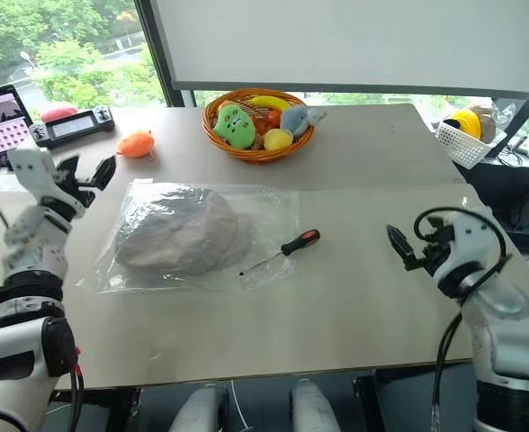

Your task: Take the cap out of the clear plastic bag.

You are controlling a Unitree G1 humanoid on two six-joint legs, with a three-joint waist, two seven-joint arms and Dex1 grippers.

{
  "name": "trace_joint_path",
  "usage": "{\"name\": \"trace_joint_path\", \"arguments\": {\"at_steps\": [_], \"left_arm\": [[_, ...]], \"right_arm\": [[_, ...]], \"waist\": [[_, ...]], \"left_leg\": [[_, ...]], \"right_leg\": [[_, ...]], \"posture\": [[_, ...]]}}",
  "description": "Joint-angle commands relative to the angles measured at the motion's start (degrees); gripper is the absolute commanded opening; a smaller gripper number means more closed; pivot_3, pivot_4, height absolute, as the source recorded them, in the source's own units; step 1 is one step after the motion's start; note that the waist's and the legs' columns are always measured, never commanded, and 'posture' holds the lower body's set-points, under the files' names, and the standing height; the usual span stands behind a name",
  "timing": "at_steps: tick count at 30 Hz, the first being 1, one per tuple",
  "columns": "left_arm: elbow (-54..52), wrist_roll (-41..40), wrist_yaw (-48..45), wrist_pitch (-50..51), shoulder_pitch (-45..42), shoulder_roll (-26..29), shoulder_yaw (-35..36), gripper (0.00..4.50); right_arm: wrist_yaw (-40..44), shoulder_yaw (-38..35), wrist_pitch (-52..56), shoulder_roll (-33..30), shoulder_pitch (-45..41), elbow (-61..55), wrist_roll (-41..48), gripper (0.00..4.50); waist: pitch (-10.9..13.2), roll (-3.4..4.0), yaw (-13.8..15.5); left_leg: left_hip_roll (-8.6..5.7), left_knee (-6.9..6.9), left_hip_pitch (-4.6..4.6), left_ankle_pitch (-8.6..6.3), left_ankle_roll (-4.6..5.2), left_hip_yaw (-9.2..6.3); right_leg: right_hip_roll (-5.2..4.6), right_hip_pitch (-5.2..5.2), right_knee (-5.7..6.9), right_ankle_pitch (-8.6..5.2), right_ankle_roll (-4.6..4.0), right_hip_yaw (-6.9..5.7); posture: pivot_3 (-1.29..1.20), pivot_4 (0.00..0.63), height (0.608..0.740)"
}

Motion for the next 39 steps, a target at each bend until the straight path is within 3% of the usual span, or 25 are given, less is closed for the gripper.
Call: {"name": "trace_joint_path", "arguments": {"at_steps": [1,4,6,10,13,17,22,30,39], "left_arm": [[-19.6,-7.8,-13.2,15.4,4.0,5.9,-3.8,4.46],[-33.7,-16.1,-22.2,27.5,10.6,11.4,-4.9,4.46],[-38.4,-17.3,-25.7,29.8,15.5,14.1,-5.1,4.46],[-42.9,-16.3,-28.8,31.5,21.4,17.1,-6.8,4.46],[-48.4,-17.4,-32.1,33.0,24.6,19.0,-8.3,4.46],[-51.4,-16.5,-32.2,32.7,25.4,17.7,-10.9,4.46],[-54.3,-16.5,-30.7,33.5,25.5,15.9,-13.0,4.46],[-58.0,-16.7,-28.9,34.5,27.7,15.7,-13.2,4.46],[-60.6,-17.5,-26.5,36.1,29.4,16.5,-11.2,4.46]], "right_arm": [[5.1,-2.7,9.1,-4.1,-1.8,-9.3,13.3,4.5],[7.9,-3.0,14.7,-6.9,-2.4,-14.2,23.8,4.5],[10.9,-1.6,17.2,-8.8,-3.5,-16.6,29.9,4.5],[14.4,3.3,18.3,-10.6,-7.2,-16.5,32.1,4.5],[18.0,12.2,14.1,-12.0,-12.0,-12.6,22.8,4.5],[23.4,29.7,-1.4,-12.0,-20.6,0.5,-0.3,4.5],[31.5,38.1,-13.8,-5.5,-30.0,18.7,-10.2,4.5],[38.6,41.8,-30.3,5.3,-43.0,48.4,-19.9,4.5],[38.8,43.3,-45.3,10.1,-46.0,70.6,-30.2,4.5]], "waist": [[0.0,0.0,-0.4],[0.0,-0.02,-0.7],[0.1,0.0,-0.6],[0.1,-0.04,-0.4],[0.1,-0.11,-0.4],[0.1,-0.13,-0.4],[0.2,-0.11,-0.1],[0.2,-0.08,-0.6],[0.3,-0.06,-0.4]], "left_leg": [[0.01,-0.03,0.01,0.0,0.0,-0.02],[0.05,-0.05,-0.07,-0.01,0.02,-0.01],[0.05,-0.01,-0.04,-0.02,0.04,-0.01],[0.08,0.02,0.2,-0.02,0.04,0.05],[0.11,0.08,0.21,-0.01,0.05,0.05],[0.12,0.11,0.16,-0.01,0.05,0.09],[0.12,0.06,-0.02,-0.02,0.06,0.1],[0.11,0.04,-0.14,-0.04,0.1,0.06],[0.09,0.05,-0.15,-0.04,0.1,0.02]], "right_leg": [[0.01,0.02,0.0,-0.01,-0.01,0.0],[0.02,0.0,-0.03,-0.03,-0.02,0.04],[0.02,0.0,-0.03,-0.06,-0.01,0.03],[0.04,0.11,0.01,-0.32,0.33,0.07],[0.07,0.12,0.0,-0.35,0.31,0.07],[0.06,0.06,-0.02,-0.37,0.29,0.07],[0.09,-0.12,0.01,-0.42,0.24,0.08],[0.08,-0.22,0.0,-0.2,-0.13,0.03],[0.05,-0.2,0.03,-0.19,-0.14,0.01]], "posture": [[0.0,0.15,0.735],[0.0,0.15,0.735],[0.0,0.15,0.735],[0.0,0.15,0.735],[0.0,0.15,0.735],[0.0,0.15,0.735],[0.0,0.15,0.735],[0.0,0.15,0.735],[0.0,0.15,0.735]]}}
